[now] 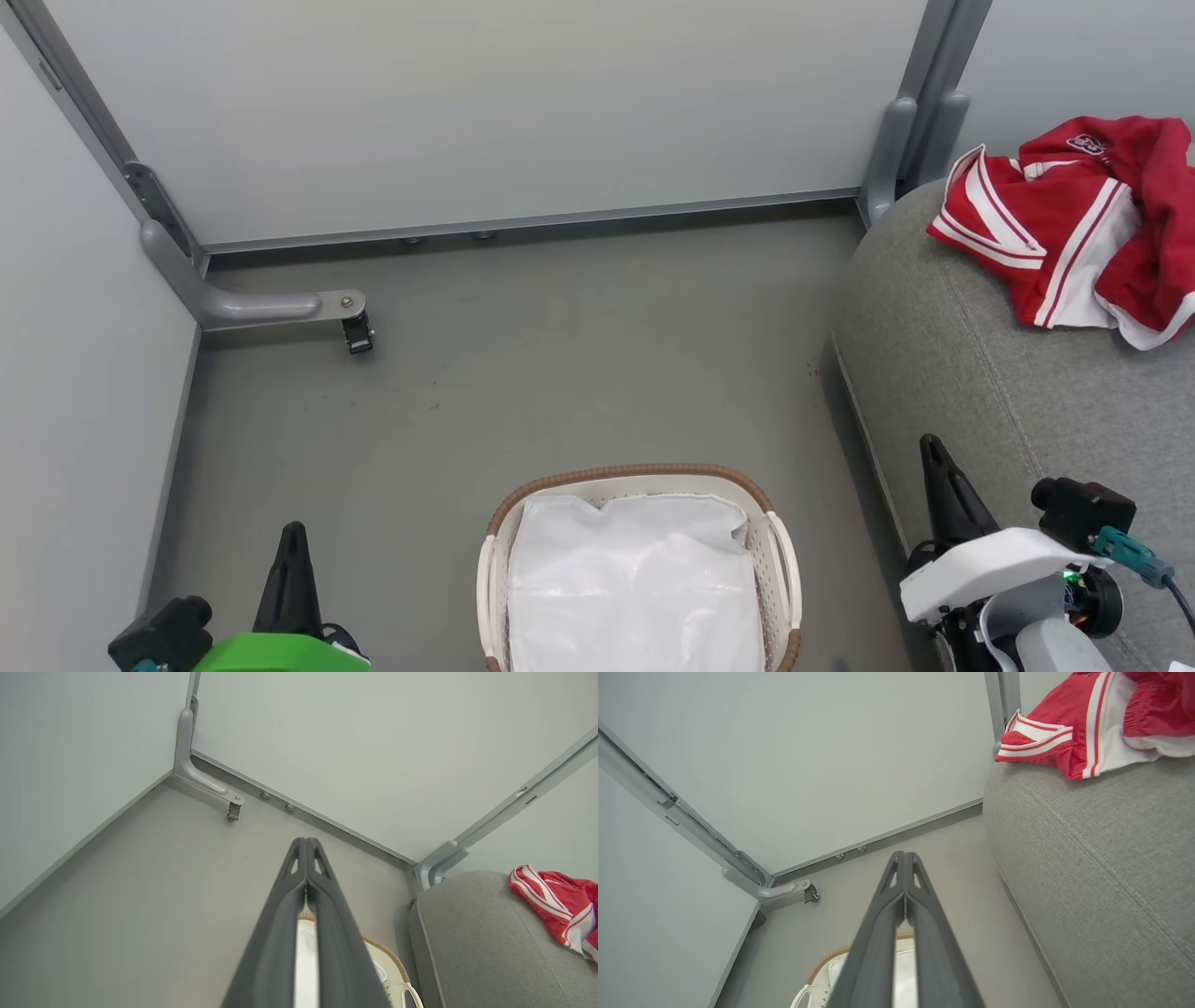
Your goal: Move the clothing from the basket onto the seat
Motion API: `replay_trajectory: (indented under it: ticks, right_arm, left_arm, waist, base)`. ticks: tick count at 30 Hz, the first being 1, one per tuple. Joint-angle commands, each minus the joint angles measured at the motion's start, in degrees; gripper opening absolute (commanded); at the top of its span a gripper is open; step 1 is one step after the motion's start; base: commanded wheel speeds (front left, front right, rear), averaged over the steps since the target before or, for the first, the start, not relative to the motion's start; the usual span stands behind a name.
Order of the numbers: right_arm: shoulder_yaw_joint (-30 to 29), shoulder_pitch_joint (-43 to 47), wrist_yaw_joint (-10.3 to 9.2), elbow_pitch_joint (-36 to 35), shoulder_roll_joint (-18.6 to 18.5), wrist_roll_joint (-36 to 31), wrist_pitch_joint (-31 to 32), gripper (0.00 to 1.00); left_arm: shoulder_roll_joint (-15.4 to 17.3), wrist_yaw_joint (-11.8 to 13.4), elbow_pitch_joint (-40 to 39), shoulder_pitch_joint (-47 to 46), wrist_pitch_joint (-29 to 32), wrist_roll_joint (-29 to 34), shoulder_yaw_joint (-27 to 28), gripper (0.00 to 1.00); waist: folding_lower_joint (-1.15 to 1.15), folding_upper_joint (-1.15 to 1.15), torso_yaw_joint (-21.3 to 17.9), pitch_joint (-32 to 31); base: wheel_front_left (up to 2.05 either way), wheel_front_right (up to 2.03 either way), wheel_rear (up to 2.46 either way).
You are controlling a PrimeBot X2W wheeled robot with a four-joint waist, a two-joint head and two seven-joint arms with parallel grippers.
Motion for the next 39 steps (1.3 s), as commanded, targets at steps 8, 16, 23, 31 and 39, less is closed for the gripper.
replay_trajectory:
  ticks: [8, 16, 23, 31, 39]
  right_arm:
    - [-1.29, -0.81, -0.02, -1.38, -0.27, 8.76, 2.2, 0.0]
    - [-2.12, -0.81, -0.02, -1.64, -0.32, 15.34, 3.97, 0.0]
    - [-2.79, -0.82, -0.02, -1.86, -0.36, 20.73, 5.44, 0.0]
    - [-3.49, -0.83, -0.03, -2.08, -0.39, 26.32, 6.92, 0.0]
    - [-4.14, -0.84, -0.03, -2.28, -0.43, 31.54, 8.34, 0.0]
  left_arm:
    - [0.16, -0.55, -0.93, -2.83, 2.17, -7.67, 1.32, 0.0]
    - [0.17, -0.79, -1.01, -3.61, 3.97, -13.53, 2.14, 0.0]
    - [0.19, -0.94, -1.09, -4.32, 5.4, -18.31, 2.77, 0.0]
    - [0.2, -1.14, -1.15, -4.96, 6.93, -23.29, 3.44, 0.0]
    - [0.22, -1.34, -1.21, -5.59, 8.34, -27.93, 4.11, 0.0]
  waist:
    - [0.0, 0.0, -0.18, -0.11]
    - [0.0, 0.0, -0.35, -0.22]
    - [0.0, 0.0, -0.5, -0.31]
    - [0.0, 0.0, -0.67, -0.41]
    - [0.0, 0.0, -0.84, -0.52]
  base:
    - [0.0, 0.0, 0.0]
    - [0.0, 0.0, 0.0]
    - [0.0, 0.0, 0.0]
    - [0.0, 0.0, 0.0]
    - [0.0, 0.0, 0.0]
